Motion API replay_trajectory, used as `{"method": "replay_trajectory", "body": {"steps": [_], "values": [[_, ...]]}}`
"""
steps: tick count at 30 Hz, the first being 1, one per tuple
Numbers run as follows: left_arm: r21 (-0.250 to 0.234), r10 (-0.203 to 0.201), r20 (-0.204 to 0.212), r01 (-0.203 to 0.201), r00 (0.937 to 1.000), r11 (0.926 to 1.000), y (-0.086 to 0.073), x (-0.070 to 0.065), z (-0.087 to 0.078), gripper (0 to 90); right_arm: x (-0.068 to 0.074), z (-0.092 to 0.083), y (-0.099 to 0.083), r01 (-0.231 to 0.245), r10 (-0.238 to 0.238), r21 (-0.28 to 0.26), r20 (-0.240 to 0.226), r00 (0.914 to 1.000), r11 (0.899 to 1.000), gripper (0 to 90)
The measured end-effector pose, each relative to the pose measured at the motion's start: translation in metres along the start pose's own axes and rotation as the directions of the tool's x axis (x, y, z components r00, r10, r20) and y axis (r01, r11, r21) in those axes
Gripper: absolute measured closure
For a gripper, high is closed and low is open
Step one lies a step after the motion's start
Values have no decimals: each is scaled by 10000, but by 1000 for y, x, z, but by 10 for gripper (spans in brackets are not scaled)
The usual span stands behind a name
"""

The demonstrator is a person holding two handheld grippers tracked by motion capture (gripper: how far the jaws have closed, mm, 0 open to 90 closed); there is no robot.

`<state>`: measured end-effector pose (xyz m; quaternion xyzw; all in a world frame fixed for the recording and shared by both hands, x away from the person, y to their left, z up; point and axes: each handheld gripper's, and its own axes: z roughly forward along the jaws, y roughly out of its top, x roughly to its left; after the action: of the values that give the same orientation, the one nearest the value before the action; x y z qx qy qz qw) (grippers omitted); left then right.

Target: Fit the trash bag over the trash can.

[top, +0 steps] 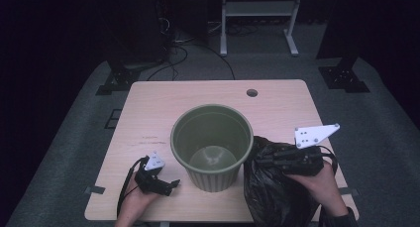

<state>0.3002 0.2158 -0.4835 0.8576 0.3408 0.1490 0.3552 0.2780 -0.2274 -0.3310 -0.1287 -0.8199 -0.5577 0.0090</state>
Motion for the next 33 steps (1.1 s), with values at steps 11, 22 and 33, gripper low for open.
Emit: {"method": "replay_trajectory", "body": {"steps": [11,22,33], "values": [[-25,-4,-5,4,10000,10000,0,0,0,0,-2,-6,31,369,-428,-693,-855,9954,9969,873],[-23,-3,-4,3,10000,10000,0,0,0,0,-10,12,64,512,-630,-863,-1407,9880,9950,875],[-22,0,-4,0,10000,10000,0,0,0,0,-18,39,96,555,-784,-1139,-2078,9750,9919,875]]}}
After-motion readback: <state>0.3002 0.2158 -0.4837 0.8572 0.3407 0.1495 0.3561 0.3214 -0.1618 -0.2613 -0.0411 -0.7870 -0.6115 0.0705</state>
